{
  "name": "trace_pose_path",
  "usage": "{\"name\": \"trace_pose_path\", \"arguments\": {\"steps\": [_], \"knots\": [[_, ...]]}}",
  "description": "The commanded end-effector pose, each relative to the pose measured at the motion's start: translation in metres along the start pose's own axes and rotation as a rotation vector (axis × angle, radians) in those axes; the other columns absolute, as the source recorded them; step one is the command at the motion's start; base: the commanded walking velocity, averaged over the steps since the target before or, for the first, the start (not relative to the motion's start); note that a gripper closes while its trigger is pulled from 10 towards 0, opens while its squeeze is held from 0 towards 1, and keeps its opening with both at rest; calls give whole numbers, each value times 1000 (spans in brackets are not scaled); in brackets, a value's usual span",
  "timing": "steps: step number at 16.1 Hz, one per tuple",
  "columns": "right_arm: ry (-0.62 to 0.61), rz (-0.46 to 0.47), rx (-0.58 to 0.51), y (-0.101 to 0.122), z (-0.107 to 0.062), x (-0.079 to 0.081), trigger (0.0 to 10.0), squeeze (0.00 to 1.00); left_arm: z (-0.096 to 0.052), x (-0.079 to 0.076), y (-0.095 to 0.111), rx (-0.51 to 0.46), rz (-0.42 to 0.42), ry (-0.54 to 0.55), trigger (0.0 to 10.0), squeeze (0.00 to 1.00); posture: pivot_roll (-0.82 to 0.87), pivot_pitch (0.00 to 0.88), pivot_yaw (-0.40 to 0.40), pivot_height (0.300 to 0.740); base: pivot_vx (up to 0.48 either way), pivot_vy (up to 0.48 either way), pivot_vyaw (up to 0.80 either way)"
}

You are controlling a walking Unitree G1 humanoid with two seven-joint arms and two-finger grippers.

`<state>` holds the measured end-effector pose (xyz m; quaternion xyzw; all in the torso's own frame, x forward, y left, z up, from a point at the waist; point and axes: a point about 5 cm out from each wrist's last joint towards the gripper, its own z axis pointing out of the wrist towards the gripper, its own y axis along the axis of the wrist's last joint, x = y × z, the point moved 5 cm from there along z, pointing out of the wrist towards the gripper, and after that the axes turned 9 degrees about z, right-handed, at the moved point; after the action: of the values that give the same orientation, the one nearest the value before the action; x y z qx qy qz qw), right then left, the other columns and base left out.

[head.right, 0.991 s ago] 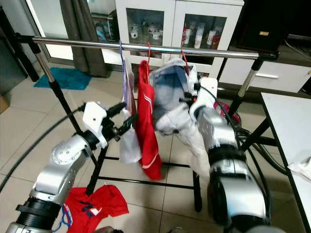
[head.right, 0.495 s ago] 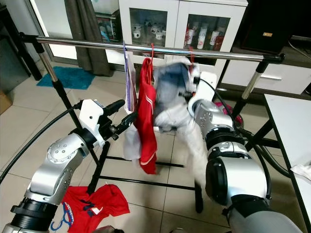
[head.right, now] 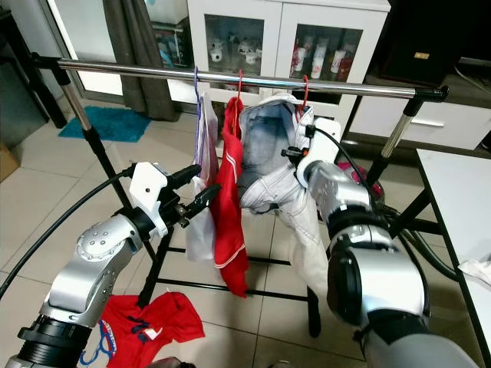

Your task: Hang hanger

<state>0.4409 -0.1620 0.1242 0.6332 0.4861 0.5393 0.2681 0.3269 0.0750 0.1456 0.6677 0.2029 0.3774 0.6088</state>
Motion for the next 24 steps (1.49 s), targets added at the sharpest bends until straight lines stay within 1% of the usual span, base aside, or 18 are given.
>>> {"name": "trace_pose_path", "arguments": {"steps": [1, 3, 5, 6, 7, 8, 9, 10, 13, 14, 15, 16, 17, 18, 21, 22, 23, 24], "knots": [[84, -22, -150, 34, -4, 10, 10000, 1000, 3, 8, 5, -8, 0, 29, 10000, 0, -44, 20, 33, 740, 0, 0, 0], [116, -122, -206, 43, -12, 11, 10000, 1000, 3, 13, 3, 8, 27, 60, 10000, 0, -45, 16, 33, 740, 0, 0, 0], [187, -199, -267, 51, -31, 17, 10000, 1000, -1, 22, 1, 12, -3, 111, 10000, 0, -50, 12, 39, 740, 0, 0, 0], [243, -207, -276, 51, -47, 20, 10000, 1000, -4, 28, -1, 28, -9, 153, 10000, 0, -53, 9, 41, 740, 0, 0, 0], [270, -192, -280, 51, -55, 22, 10000, 1000, -6, 30, -3, 43, -5, 168, 10000, 0, -56, 7, 42, 740, 0, 0, 0], [307, -188, -244, 39, -82, 18, 10000, 1000, -11, 32, -11, 70, -19, 191, 10000, 0, -66, 4, 50, 740, 0, 0, 0], [328, -179, -217, 31, -91, 18, 10000, 1000, -13, 31, -13, 69, -30, 187, 10000, 0, -70, 2, 51, 740, 0, 0, 0], [344, -147, -188, 15, -107, 16, 10000, 1000, -17, 29, -17, 68, -17, 195, 10000, 0, -76, 4, 54, 740, 0, 0, 0], [292, -157, -206, 2, -120, 6, 10000, 1000, -20, 27, -20, 80, -23, 211, 10000, 0, -80, 5, 53, 740, 0, 0, 0], [178, -167, -230, -14, -129, -8, 10000, 1000, -24, 25, -22, 89, -33, 231, 10000, 0, -79, 1, 49, 740, 0, 0, 0], [83, -165, -211, -29, -138, -17, 10000, 1000, -28, 23, -24, 96, -44, 248, 10000, 0, -79, 0, 44, 740, 0, 0, 0], [21, -198, -192, -42, -145, -23, 10000, 1000, -34, 23, -25, 99, -31, 279, 10000, 0, -77, 0, 42, 740, 0, 0, 0], [-9, -185, -180, -49, -146, -27, 10000, 984, -36, 23, -27, 106, -33, 294, 10000, 0, -73, 0, 33, 740, 0, 0, 0], [-62, -179, -175, -58, -150, -32, 10000, 0, -43, 27, -32, 122, -62, 341, 10000, 0, -73, 0, 33, 740, 0, 0, 0], [-133, -147, -190, -66, -150, -40, 10000, 0, -48, 31, -34, 127, -60, 374, 10000, 0, -68, 0, 25, 740, 0, 0, 0], [-153, -170, -201, -67, -150, -42, 10000, 0, -50, 31, -35, 132, -59, 379, 10000, 0, -68, 0, 25, 740, 0, 0, 0], [-163, -191, -194, -72, -150, -46, 10000, 0, -55, 33, -38, 133, -60, 402, 10000, 0, -69, 0, 26, 740, 0, 0, 0], [-153, -197, -180, -76, -150, -47, 10000, 0, -66, 36, -44, 131, -89, 447, 10000, 0, -69, 0, 26, 740, 0, 0, 0]]}}
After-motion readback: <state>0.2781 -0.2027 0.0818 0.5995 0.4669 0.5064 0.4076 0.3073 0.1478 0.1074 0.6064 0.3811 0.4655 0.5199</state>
